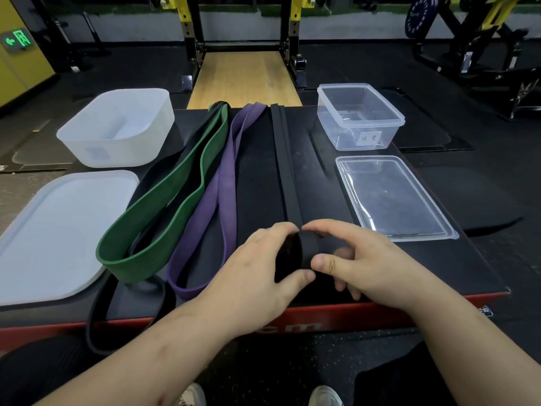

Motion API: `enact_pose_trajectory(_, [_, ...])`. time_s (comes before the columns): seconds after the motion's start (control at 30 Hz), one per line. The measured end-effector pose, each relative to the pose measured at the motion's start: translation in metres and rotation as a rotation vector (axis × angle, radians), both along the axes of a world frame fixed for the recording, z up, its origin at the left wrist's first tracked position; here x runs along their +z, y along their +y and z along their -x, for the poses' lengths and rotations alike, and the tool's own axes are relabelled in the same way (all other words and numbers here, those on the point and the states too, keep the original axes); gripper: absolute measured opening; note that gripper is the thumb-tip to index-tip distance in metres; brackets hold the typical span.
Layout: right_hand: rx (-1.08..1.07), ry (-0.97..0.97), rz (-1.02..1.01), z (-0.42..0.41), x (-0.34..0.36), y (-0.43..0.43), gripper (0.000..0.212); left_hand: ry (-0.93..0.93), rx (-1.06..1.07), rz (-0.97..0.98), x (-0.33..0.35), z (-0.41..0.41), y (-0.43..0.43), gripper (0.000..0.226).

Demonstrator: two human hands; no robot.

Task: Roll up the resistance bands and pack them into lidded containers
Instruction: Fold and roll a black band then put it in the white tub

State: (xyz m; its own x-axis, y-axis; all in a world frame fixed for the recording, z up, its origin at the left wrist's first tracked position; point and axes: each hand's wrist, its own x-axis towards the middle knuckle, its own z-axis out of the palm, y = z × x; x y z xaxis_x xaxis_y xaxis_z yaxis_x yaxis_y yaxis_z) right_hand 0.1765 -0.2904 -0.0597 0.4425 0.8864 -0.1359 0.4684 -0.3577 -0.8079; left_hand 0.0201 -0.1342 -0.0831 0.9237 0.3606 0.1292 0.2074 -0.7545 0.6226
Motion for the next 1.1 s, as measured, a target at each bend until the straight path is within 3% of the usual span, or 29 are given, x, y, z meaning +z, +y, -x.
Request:
enact_pose_trajectory(0.13, [-0.022,-0.039,-0.021,-0.001,-0.005,0.008,0.042,0.037,-0.031,0.046,-0.001,-0.004,0.003,0.075])
enact_pose_trajectory(0.3, [0.025,-0.063,0.008,-0.001,-0.003,0.009,0.062,0.043,-0.016,0.015,-0.001,-0.009,0.008,0.071])
enact_pose_trajectory(0.47, [-0.006,-0.127,0.001,-0.003,-0.006,0.017,0.051,0.064,-0.015,0.023,-0.003,-0.013,0.011,0.083])
enact_pose_trajectory(0.63, [0.024,-0.13,-0.026,-0.005,-0.007,0.017,0.068,0.053,-0.01,-0.018,-0.003,-0.019,0.016,0.074])
enact_pose_trajectory(0.8, [0.0,-0.1,0.012,-0.01,-0.007,0.02,0.061,0.093,0.007,0.078,-0.006,-0.02,0.016,0.087])
enact_pose_trajectory(0.97, [0.013,-0.092,-0.002,-0.006,-0.002,0.018,0.067,0.072,0.02,0.045,-0.003,-0.019,0.015,0.074])
enact_pose_trajectory(1.1, [0.027,-0.073,-0.015,-0.009,-0.006,0.015,0.059,0.066,-0.005,0.022,0.001,-0.018,0.01,0.07])
